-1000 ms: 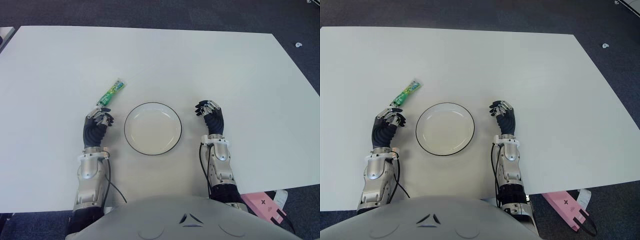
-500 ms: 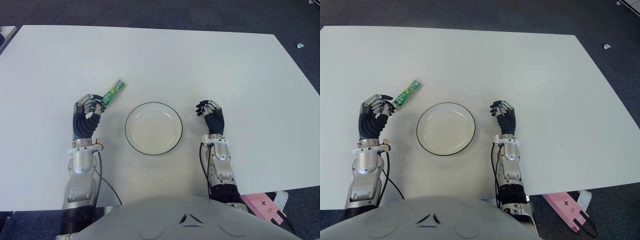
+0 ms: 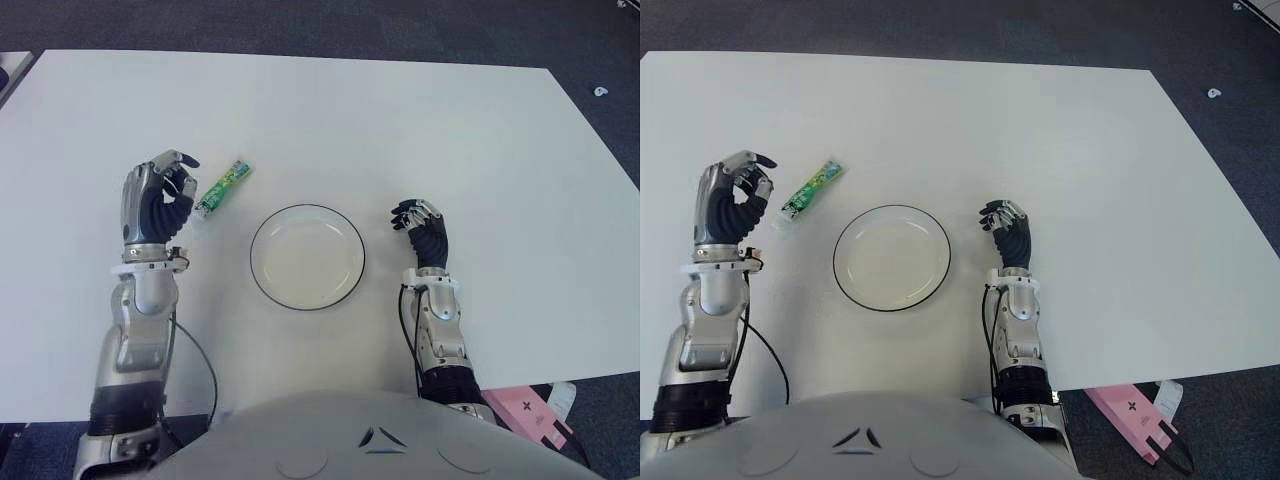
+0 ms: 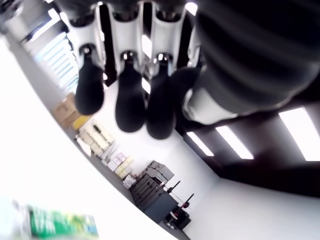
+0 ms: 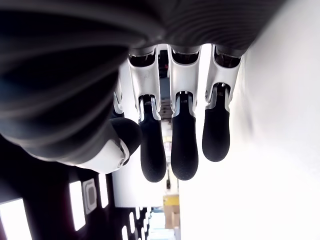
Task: Put the toothpaste on the table into the plate.
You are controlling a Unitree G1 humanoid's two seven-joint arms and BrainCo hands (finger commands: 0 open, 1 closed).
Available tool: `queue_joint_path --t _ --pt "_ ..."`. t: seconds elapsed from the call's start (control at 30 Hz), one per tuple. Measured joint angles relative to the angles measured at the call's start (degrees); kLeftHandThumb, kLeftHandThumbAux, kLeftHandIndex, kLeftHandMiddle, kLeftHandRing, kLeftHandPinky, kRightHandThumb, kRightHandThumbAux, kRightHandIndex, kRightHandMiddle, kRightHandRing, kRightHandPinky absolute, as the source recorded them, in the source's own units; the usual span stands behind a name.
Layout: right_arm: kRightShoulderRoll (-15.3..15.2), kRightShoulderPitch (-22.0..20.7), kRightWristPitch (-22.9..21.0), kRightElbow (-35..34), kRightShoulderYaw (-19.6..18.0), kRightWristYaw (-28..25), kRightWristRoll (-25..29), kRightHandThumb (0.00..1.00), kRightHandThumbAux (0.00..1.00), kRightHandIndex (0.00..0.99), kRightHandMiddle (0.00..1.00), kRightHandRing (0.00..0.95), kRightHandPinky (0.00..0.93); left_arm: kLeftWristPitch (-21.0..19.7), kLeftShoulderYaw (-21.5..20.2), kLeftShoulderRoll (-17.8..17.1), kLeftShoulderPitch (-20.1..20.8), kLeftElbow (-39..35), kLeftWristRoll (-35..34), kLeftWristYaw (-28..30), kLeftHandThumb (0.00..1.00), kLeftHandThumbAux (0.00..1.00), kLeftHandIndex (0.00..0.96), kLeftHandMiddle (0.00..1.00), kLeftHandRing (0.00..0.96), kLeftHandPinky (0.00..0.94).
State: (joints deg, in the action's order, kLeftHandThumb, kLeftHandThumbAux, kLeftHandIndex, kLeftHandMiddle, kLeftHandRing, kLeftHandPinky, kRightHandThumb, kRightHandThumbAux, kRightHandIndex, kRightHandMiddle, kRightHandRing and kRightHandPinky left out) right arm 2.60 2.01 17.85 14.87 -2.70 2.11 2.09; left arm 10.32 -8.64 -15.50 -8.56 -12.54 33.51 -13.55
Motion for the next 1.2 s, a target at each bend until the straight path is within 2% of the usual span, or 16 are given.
queue_joint_path --t 0.07,0.17,0.2,0.23,0.27,0.33,0.4,0.6,0.67,0.8,0.93,1.2 --pt "0.0 0.0 0.0 0.1 0.0 0.0 0.0 0.707 0.728 0.429 0.526 0.537 0.534 -0.1 0.0 -0.8 0.7 0.1 0.5 -0.1 0.695 0.723 0.43 0.62 0.612 0.558" --pt "0.0 -0.1 0.1 0.4 0.0 0.0 0.0 0.708 0.728 0.429 0.525 0.534 0.532 -1.5 0.2 -1.7 1.4 0.0 1.7 -0.1 0.689 0.716 0.423 0.513 0.482 0.423" --pt "0.0 -0.2 0.1 0.4 0.0 0.0 0.1 0.708 0.728 0.429 0.526 0.534 0.532 -2.4 0.3 -1.9 1.7 -0.1 2.5 0.0 0.563 0.639 0.387 0.446 0.414 0.363" --pt "0.0 -0.2 0.1 0.4 -0.1 0.0 0.1 0.708 0.728 0.429 0.526 0.534 0.532 -3.5 0.4 -2.1 2.0 -0.1 3.2 0.1 0.516 0.612 0.374 0.422 0.39 0.342" --pt "0.0 -0.2 0.1 0.5 -0.1 0.0 0.1 0.708 0.728 0.43 0.528 0.534 0.531 -4.5 0.5 -2.3 2.4 0.0 3.8 0.4 0.468 0.53 0.345 0.37 0.336 0.284" --pt "0.0 -0.3 0.1 0.5 -0.1 0.0 0.2 0.708 0.727 0.43 0.528 0.535 0.531 -6.6 0.7 -3.1 3.5 0.6 5.0 0.7 0.428 0.459 0.319 0.326 0.288 0.233" --pt "0.0 -0.3 0.1 0.6 -0.2 0.0 0.2 0.708 0.727 0.43 0.529 0.535 0.533 -8.4 0.8 -4.3 4.7 1.7 6.2 1.0 0.422 0.347 0.247 0.263 0.225 0.179" --pt "0.0 -0.3 0.3 0.7 -0.2 0.0 0.2 0.708 0.728 0.429 0.526 0.535 0.536 -14.7 3.1 -8.5 8.2 4.7 11.5 4.5 0.447 0.219 0.051 0.136 0.11 0.119" --pt "0.0 -0.3 0.3 0.6 -0.2 0.0 0.1 0.708 0.728 0.429 0.525 0.535 0.535 -17.0 4.7 -9.8 9.6 5.2 13.3 7.2 0.461 0.201 0.026 0.088 0.067 0.097" --pt "0.0 -0.4 0.3 0.6 -0.2 0.0 0.1 0.708 0.728 0.429 0.524 0.533 0.534 -20.5 7.7 -11.9 12.9 6.8 15.2 12.1 0.472 0.174 0.005 0.021 0.014 0.075" --pt "0.0 -0.4 0.3 0.6 -0.2 0.0 0.1 0.708 0.728 0.429 0.524 0.531 0.532 -22.3 10.4 -13.6 15.9 8.8 16.0 16.8 0.472 0.165 0.0 0.004 0.002 0.054" --pt "0.1 -0.4 0.3 0.6 -0.2 0.4 -0.2 0.707 0.728 0.429 0.527 0.535 0.54 -22.4 16.5 -17.7 21.4 16.4 16.6 23.6 0.441 0.166 0.0 0.0 0.0 0.005"
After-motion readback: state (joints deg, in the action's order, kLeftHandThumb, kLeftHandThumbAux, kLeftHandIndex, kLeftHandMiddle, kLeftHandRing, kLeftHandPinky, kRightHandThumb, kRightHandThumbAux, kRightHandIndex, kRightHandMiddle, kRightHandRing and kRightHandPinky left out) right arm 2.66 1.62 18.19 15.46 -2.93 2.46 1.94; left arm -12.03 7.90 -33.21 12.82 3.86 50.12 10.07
